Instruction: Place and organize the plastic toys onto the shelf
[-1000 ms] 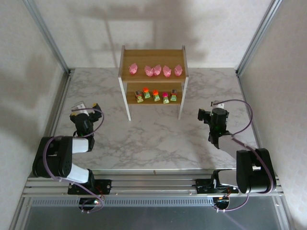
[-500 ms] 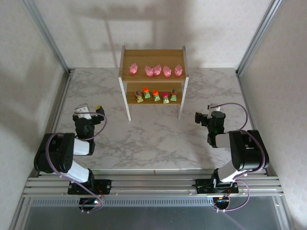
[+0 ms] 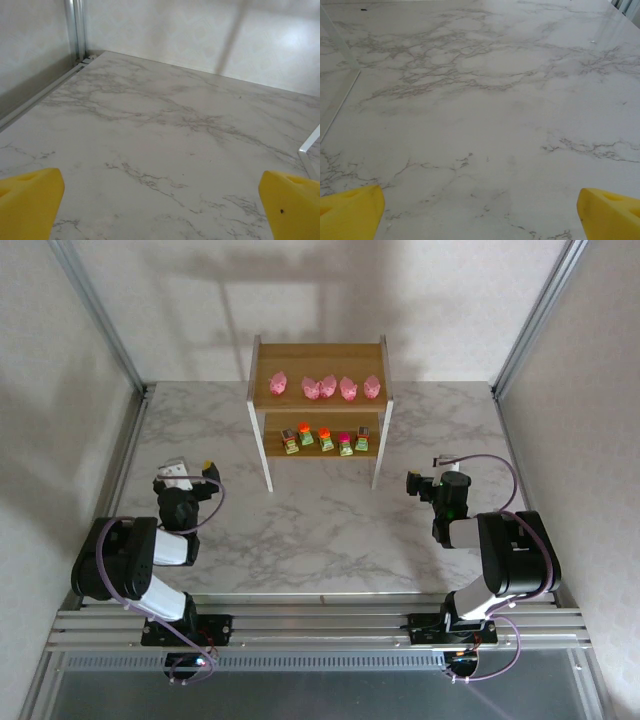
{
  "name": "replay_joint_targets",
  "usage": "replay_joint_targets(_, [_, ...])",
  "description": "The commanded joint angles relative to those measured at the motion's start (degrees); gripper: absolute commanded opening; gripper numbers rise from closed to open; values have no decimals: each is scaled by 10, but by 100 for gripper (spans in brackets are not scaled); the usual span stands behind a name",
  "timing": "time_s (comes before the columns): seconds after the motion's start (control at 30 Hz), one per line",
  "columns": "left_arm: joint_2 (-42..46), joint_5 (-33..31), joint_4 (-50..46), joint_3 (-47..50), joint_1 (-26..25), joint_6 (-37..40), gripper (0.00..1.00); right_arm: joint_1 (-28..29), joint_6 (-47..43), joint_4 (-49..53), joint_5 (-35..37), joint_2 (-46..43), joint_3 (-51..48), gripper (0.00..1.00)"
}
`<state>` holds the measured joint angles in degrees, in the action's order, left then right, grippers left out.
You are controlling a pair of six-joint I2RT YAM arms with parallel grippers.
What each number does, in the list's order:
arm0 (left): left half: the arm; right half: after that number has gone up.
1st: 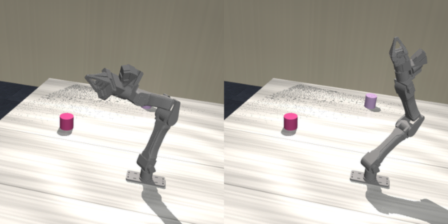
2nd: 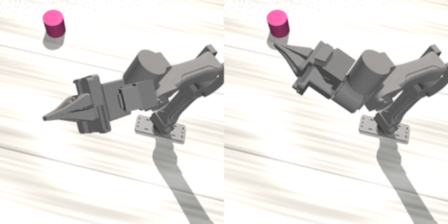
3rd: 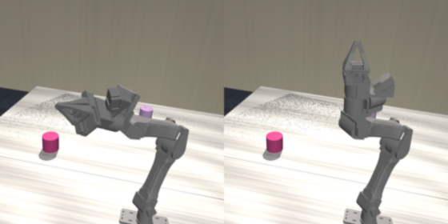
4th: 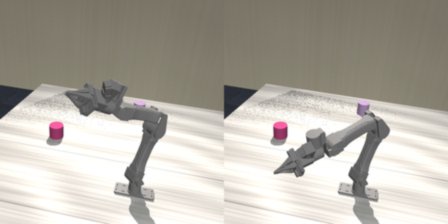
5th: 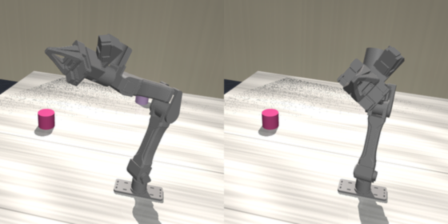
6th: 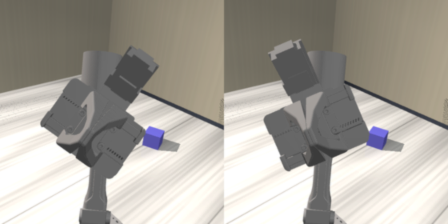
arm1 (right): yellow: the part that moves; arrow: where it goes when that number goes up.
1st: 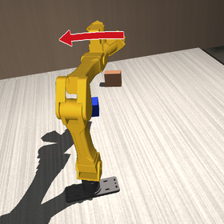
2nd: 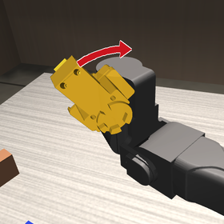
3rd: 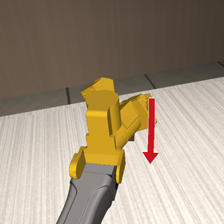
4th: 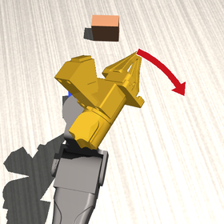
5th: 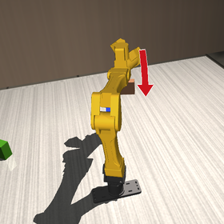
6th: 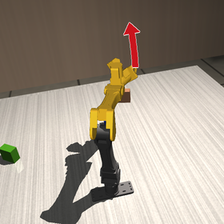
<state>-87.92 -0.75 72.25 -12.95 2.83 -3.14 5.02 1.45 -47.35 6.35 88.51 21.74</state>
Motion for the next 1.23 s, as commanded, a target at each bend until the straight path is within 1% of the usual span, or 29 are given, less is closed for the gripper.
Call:
replay_joint_targets(0.0, [-5,24,25,2,6,7,99,-4,-3,-18,6,1,5,99])
replay_joint_targets(1.2, [-4,29,27,3,12,0,100,-4,-3,-18,6,1,5,99])
